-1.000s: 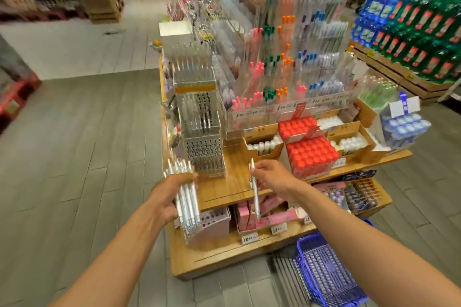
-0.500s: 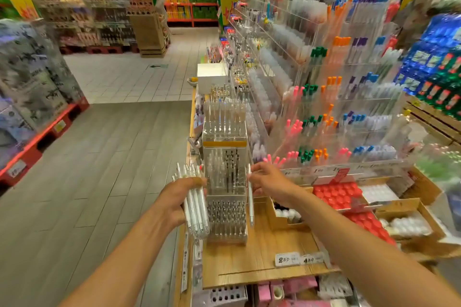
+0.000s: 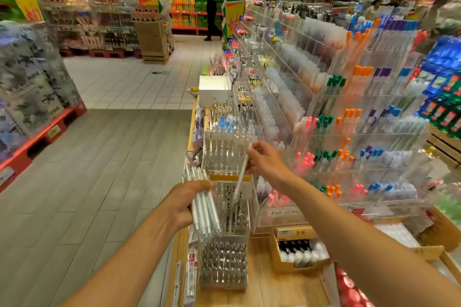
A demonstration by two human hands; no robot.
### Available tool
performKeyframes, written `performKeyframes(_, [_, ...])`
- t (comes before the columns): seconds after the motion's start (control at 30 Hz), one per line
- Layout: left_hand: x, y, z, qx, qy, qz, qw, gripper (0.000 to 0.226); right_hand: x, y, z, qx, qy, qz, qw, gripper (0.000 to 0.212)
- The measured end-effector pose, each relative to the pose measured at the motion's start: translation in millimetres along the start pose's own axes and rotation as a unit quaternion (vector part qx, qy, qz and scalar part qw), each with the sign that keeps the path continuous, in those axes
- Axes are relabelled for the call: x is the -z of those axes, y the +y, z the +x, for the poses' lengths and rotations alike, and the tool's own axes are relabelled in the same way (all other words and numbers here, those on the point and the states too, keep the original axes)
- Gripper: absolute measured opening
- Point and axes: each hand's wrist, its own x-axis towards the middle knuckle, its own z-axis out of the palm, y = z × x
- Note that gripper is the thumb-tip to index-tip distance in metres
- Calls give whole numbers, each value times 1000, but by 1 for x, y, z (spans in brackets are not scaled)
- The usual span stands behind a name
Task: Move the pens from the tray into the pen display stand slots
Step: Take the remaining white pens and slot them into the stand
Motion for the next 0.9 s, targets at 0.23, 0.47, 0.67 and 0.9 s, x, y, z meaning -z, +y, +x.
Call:
performKeyframes(0.23, [1,19,17,0,-10,11,1000,13,-7,-38,33,244,87,-166,951,11])
performKeyframes(0.47, [-6,18,30,18,-22,15,999,13,-17,-28,52,261,55,-339,902,5])
performKeyframes(0.67, [-3,28,37,7,-29,12,999,11,-17,-31,59,273,63,-360,890,5])
performKeyframes(0.9, [2,34,41,1,-35,17,999,5,-15,-18,59,238,23,-453,859,8])
